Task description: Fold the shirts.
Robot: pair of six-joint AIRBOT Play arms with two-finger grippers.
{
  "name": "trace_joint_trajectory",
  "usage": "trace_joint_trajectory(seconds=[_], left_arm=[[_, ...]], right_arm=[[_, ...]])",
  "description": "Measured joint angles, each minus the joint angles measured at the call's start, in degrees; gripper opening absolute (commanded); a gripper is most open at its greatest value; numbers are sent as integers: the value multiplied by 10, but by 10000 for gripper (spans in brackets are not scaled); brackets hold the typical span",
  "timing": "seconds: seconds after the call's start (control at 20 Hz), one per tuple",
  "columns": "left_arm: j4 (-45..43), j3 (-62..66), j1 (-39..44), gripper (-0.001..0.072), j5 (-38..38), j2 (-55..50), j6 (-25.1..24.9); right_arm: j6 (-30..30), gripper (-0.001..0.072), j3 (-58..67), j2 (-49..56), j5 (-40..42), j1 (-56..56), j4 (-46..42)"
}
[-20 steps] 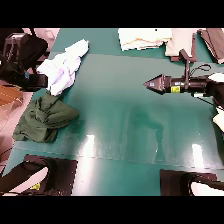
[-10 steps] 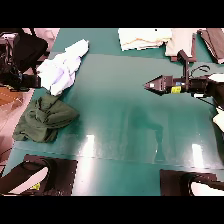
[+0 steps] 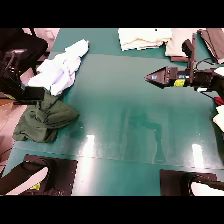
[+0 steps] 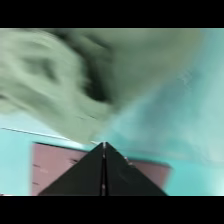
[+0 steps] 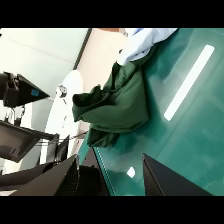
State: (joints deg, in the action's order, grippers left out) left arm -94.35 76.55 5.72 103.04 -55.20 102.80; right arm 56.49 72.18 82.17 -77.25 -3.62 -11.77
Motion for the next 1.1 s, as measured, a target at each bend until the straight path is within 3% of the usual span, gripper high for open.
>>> trace_joint_trajectory(seconds=[0.15, 0.2, 0.25, 0.3, 0.5, 0.75, 0.9, 1.1], left_arm=[[62, 0, 0, 33, 12, 0, 4], [85, 0, 0, 200, 14, 0, 1], [102, 0, 0, 638, 14, 0, -5], [111, 0, 0, 703, 14, 0, -11], [48, -16, 0, 720, -3, -2, -45], [-47, -125, -20, 720, -22, -3, -78], [-61, -181, -40, 720, -76, -3, -66], [-41, -240, -58, 720, -202, -9, -22]], right_arm=[[0, 456, 4, 0, -5, 0, -3], [0, 456, 5, 0, -6, 0, -3], [0, 456, 5, 0, -8, 0, -4], [0, 456, 5, 0, -10, 0, -3], [0, 456, 6, 0, -31, 0, -5], [3, 456, 6, 0, -59, 2, -4], [10, 455, 6, 0, -68, 4, -3], [14, 455, 7, -8, -78, 7, -3]])
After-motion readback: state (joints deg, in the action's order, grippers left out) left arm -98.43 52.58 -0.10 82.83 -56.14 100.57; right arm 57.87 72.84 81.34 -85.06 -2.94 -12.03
